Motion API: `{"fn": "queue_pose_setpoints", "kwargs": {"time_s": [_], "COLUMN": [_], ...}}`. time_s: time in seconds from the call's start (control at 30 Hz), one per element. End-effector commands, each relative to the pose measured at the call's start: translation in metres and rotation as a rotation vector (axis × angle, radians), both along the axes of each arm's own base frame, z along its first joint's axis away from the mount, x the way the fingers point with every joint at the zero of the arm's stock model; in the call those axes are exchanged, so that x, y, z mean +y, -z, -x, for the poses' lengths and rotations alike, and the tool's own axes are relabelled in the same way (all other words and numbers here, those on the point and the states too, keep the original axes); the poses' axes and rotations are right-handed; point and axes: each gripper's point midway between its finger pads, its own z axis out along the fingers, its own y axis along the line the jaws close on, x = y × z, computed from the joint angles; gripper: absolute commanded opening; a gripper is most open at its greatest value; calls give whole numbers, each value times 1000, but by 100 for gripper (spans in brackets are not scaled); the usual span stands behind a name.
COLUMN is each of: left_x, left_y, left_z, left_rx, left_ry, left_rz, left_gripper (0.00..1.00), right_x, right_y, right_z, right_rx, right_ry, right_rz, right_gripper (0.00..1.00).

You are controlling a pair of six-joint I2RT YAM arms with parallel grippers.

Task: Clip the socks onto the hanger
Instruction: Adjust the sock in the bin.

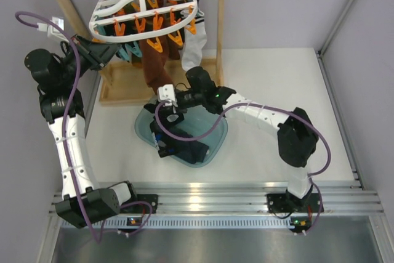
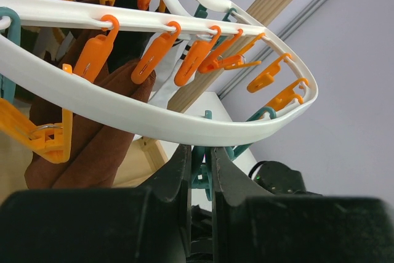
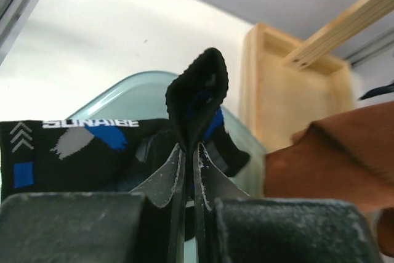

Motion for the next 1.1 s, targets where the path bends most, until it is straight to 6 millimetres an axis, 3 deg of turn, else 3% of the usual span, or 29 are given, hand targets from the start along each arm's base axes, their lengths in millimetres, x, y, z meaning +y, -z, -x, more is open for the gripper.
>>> {"fn": "queue_pose_setpoints", "kwargs": {"time_s": [0.0, 0.07, 0.33, 0.57, 0.6, 0.63, 0.67, 0.83, 0.93, 0.97, 1.07], "left_x": [-1, 0, 0, 1, 0, 0, 1, 1, 0, 0, 0], "left_y": [-3, -2, -1, -1, -1, -1, 0, 1, 2, 2, 0], "left_z": [-1, -2, -2, -2, -2, -2, -2, -2, -2, -2, -1], "left_rx": [-4, -2, -1, 1, 2, 2, 2, 6, 12, 10, 4], "left_ry": [1, -2, -5, -5, -4, -4, -6, -6, -3, -3, -5], "left_rz": [-6, -4, -9, -7, -6, -6, -6, -6, -2, -4, -6], "left_gripper": [0, 0, 0, 0, 0, 0, 0, 0, 0, 0, 0], "right_x": [6, 11, 31, 43, 45, 46, 48, 49, 45, 47, 48], "right_y": [37, 51, 72, 85, 84, 83, 83, 76, 79, 75, 86], "right_z": [7, 9, 23, 35, 32, 31, 28, 17, 26, 35, 56], "right_rx": [70, 128, 252, 308, 321, 323, 322, 277, 179, 145, 27], "right_ry": [-25, -15, -4, 34, 51, 64, 70, 117, 49, 23, -63], "right_rz": [72, 86, 102, 107, 100, 96, 91, 59, 71, 65, 75], "right_gripper": [0, 0, 5, 32, 31, 21, 1, 0, 18, 40, 66]}}
